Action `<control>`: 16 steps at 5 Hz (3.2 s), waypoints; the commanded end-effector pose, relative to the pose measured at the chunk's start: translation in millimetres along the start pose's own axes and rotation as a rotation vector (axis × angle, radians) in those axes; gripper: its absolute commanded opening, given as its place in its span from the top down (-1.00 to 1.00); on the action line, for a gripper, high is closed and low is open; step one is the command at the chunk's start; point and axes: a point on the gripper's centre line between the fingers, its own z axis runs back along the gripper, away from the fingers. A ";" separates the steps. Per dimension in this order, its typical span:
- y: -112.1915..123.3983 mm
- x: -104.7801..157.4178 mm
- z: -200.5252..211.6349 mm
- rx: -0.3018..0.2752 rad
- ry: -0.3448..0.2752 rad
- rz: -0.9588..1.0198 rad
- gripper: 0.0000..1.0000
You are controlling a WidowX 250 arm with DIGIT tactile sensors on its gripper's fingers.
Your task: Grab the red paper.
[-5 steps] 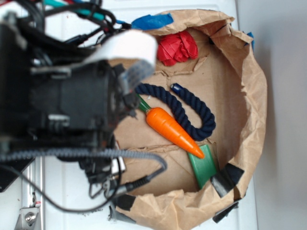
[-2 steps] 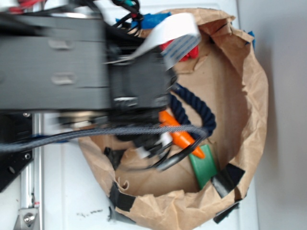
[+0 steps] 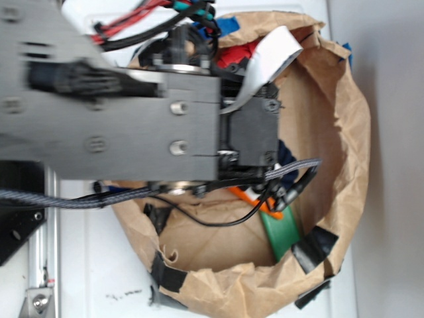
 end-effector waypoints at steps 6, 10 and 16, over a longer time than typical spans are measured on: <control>4.6 37.5 -61.1 -0.096 -0.092 0.121 -1.00; 33.6 37.9 -71.5 0.103 -0.097 0.251 -1.00; 17.6 43.9 -76.7 0.092 -0.102 0.444 -1.00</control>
